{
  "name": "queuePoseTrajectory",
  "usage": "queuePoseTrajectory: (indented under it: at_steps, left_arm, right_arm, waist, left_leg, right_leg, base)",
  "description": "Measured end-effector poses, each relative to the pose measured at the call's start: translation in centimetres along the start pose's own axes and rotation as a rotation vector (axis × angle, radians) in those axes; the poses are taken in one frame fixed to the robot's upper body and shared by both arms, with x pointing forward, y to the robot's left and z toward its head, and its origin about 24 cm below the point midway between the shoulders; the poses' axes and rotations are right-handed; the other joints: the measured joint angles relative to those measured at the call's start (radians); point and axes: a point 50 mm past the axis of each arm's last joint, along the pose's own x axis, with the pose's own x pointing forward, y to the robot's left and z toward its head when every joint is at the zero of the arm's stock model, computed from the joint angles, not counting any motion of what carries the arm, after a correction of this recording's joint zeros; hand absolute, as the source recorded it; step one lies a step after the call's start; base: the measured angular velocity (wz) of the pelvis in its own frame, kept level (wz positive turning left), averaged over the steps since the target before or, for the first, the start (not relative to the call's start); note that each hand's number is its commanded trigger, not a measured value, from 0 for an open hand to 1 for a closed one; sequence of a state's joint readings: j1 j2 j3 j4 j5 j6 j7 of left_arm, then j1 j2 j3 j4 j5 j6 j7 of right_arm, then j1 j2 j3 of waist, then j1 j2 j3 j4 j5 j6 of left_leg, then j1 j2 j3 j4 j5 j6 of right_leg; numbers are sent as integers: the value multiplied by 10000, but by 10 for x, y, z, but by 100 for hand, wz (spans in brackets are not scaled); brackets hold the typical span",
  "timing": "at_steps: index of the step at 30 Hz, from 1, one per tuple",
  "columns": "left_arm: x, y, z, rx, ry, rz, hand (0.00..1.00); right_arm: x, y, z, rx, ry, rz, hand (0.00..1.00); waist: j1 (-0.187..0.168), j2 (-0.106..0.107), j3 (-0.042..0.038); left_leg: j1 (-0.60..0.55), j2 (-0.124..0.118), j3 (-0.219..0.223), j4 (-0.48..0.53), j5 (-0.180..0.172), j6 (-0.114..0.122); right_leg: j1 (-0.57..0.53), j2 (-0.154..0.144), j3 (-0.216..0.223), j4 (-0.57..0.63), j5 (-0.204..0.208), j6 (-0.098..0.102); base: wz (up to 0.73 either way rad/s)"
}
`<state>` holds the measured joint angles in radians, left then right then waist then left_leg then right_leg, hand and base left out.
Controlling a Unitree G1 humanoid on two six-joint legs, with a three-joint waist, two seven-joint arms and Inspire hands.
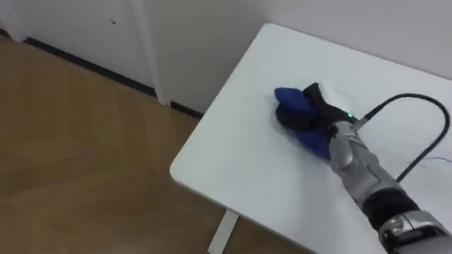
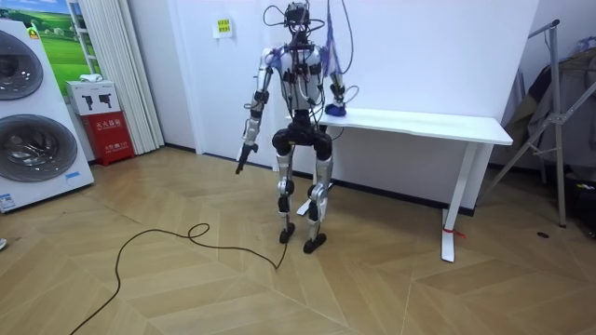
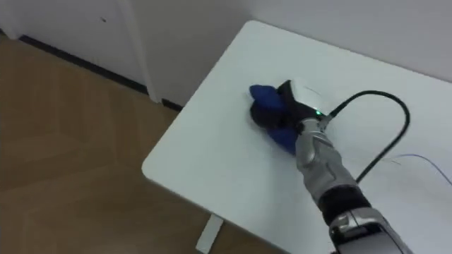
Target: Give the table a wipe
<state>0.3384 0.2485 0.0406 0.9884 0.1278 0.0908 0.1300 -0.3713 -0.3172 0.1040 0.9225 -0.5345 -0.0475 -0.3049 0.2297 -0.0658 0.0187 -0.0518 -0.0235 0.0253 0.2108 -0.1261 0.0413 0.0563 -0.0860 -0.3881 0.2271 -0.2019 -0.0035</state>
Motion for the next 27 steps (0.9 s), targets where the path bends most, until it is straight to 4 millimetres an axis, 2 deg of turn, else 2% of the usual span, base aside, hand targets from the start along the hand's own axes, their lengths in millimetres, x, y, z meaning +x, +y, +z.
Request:
queuePoseTrajectory:
  at_steps: [1,2,3,4,5,6,7,8,9,10,11,12,13,14,15,16,17,18,19,20,21,22,23,24,25,26,27]
  left_arm:
    - [-1,0,-3,74,12,-27,0]
    - [-2,3,-2,428,-203,20,0]
    - [-2,6,3,508,-458,83,0]
    - [-2,8,7,572,-596,171,0]
    - [-2,13,15,656,-1005,401,0]
    - [-2,16,18,639,-1284,505,0]
    - [-2,18,22,632,-1463,544,0]
    - [-2,21,26,568,-1762,642,0]
    - [-2,25,31,585,-1971,751,0]
    - [-2,28,34,629,-2076,802,0]
    - [-1,31,41,660,-2288,846,0]
    - [-1,31,51,634,-2532,836,0]
    - [0,31,56,642,-2652,813,0]
    - [0,31,62,596,-2813,800,0]
    - [0,28,67,560,-2914,738,0]
    - [0,29,68,504,-2944,748,0]
    - [0,30,68,373,-2960,727,0]
    - [0,24,68,181,-2838,502,0]
    - [0,21,67,115,-2800,365,0]
    - [0,15,63,77,-2684,99,0]
    - [-1,11,53,170,-2439,-120,0]
    - [-2,11,50,202,-2387,-142,0]
    - [-4,11,30,239,-1874,-163,0]
    - [-6,11,17,259,-1502,-241,0]
    - [-8,11,10,266,-1321,-268,0]
    - [-10,11,-5,227,-943,-319,0]
    - [-13,13,-20,79,-495,-317,0]
  right_arm:
    - [-3,-1,-13,164,408,-118,100]
    - [-11,-4,-37,340,1160,-340,100]
    - [-20,-7,-59,431,1867,-497,100]
    - [-25,-7,-69,468,2210,-551,100]
    - [-35,-6,-88,723,2869,-767,100]
    - [-47,-5,-106,855,3562,-946,100]
    - [-54,-5,-115,828,3869,-1008,100]
    - [-64,-4,-126,684,4169,-1079,100]
    - [-70,-2,-131,671,4332,-1107,100]
    - [-71,-1,-131,661,4341,-1120,100]
    - [-74,1,-132,644,4377,-1088,100]
    - [-73,3,-128,614,4299,-984,100]
    - [-71,5,-124,608,4189,-920,100]
    - [-63,7,-110,584,3725,-797,100]
    - [-52,12,-89,495,3149,-541,100]
    - [-46,13,-77,352,2788,-457,100]
    - [-31,14,-44,-124,1696,-161,100]
    - [-17,9,-15,-660,572,5,100]
    - [-13,8,-2,-821,124,47,100]
    - [-9,4,9,-1067,-371,26,100]
    - [-8,2,10,-1255,-455,11,100]
    - [-8,2,8,-1330,-404,29,100]
    - [-9,-1,-1,-1374,-224,11,100]
    - [-12,-9,-19,-1353,152,-126,100]
    - [-14,-14,-30,-1238,466,-228,100]
    - [-21,-23,-55,-997,1234,-509,100]
    - [-31,-29,-79,-616,1984,-778,100]
  waist:
    - [-110,-1,4]
    - [-295,-10,-1]
    - [-408,43,31]
    - [-417,40,15]
    - [-457,32,-3]
    - [-609,111,-46]
    - [-643,160,-105]
    - [-693,256,-204]
    - [-890,286,-219]
    - [-953,281,-218]
    - [-974,272,-225]
    - [-959,265,-224]
    - [-921,257,-230]
    - [-817,214,-233]
    - [-598,192,-229]
    - [-427,172,-231]
    - [-59,97,-212]
    - [269,348,-241]
    - [348,421,-208]
    - [273,379,-184]
    - [146,335,-186]
    - [76,285,-187]
    - [-137,160,-148]
    - [-360,124,-111]
    - [-453,158,-109]
    - [-520,158,-64]
    - [-526,316,-38]
  left_leg:
    - [80,-4,23,47,-37,39]
    - [160,20,79,230,-167,92]
    - [276,162,391,349,-362,115]
    - [309,235,562,441,-445,131]
    - [265,395,901,723,-707,114]
    - [256,598,1182,1194,-1009,69]
    - [282,729,1276,1373,-1145,13]
    - [285,1043,1404,1719,-1382,-118]
    - [217,1374,1419,2054,-1553,-303]
    - [186,1529,1413,2171,-1612,-404]
    - [113,1861,1404,2361,-1687,-643]
    - [72,2223,1425,2444,-1660,-902]
    - [65,2384,1428,2444,-1625,-1050]
    - [55,2732,1527,2439,-1541,-1352]
    - [135,3160,1680,2410,-1418,-1734]
    - [189,3410,1782,2371,-1344,-1956]
    - [274,3868,1898,2283,-1221,-2449]
    - [243,4474,1614,2247,-1125,-2704]
    - [204,4693,1481,2175,-997,-2499]
    - [-8,4824,1347,2137,-646,-2054]
    - [-346,4591,1351,2315,-536,-2097]
    - [-464,4408,1352,2390,-537,-2097]
    - [-684,3838,1336,2537,-540,-2093]
    - [-770,3295,1359,2564,-547,-2055]
    - [-757,3072,1388,2547,-546,-2011]
    - [-614,2719,1397,2358,-512,-1903]
    - [-367,2508,1407,1978,-457,-1818]
  right_leg:
    - [23,-61,22,216,-60,82]
    - [9,-184,-37,738,-193,188]
    - [-71,-293,9,1340,-356,357]
    - [-234,-421,62,1844,-459,511]
    - [-485,-906,8,2865,-670,622]
    - [-655,-1592,118,3697,-864,732]
    - [-701,-1906,231,3963,-882,764]
    - [-726,-2411,386,3979,-829,847]
    - [-713,-2737,556,3681,-680,931]
    - [-708,-2829,689,3441,-564,987]
    - [-656,-2923,879,2839,-276,1051]
    - [-525,-2962,896,2079,81,1112]
    - [-493,-2957,859,1794,273,1126]
    - [-440,-2900,852,1402,689,1136]
    - [-522,-2613,882,1068,1031,1172]
    - [-608,-2445,842,1049,1118,1173]
    - [-870,-2044,686,1410,1289,1145]
    - [-1222,-1562,114,2080,703,1351]
    - [-1430,-1370,-19,2357,392,1141]
    - [-1676,-1183,-97,2817,-153,856]
    - [-1672,-1083,-371,2926,-468,658]
    - [-1669,-1025,-401,2901,-575,590]
    - [-1528,-967,-360,2835,-732,444]
    - [-1321,-832,-287,2533,-763,398]
    - [-1174,-778,-266,2343,-769,387]
    - [-906,-615,-204,1994,-753,362]
    - [-749,-465,71,1699,-728,321]
  base:
    - [54]
    - [31]
    - [12]
    - [-26]
    - [-37]
    - [-36]
    - [-35]
    - [-44]
    - [-47]
    - [-43]
    - [-40]
    - [-37]
    - [-37]
    - [-53]
    - [-66]
    - [-95]
    - [-105]
    - [-91]
    - [-33]
    - [46]
    - [70]
    - [98]
    - [106]
    - [113]
    - [108]
    - [77]
    - [57]
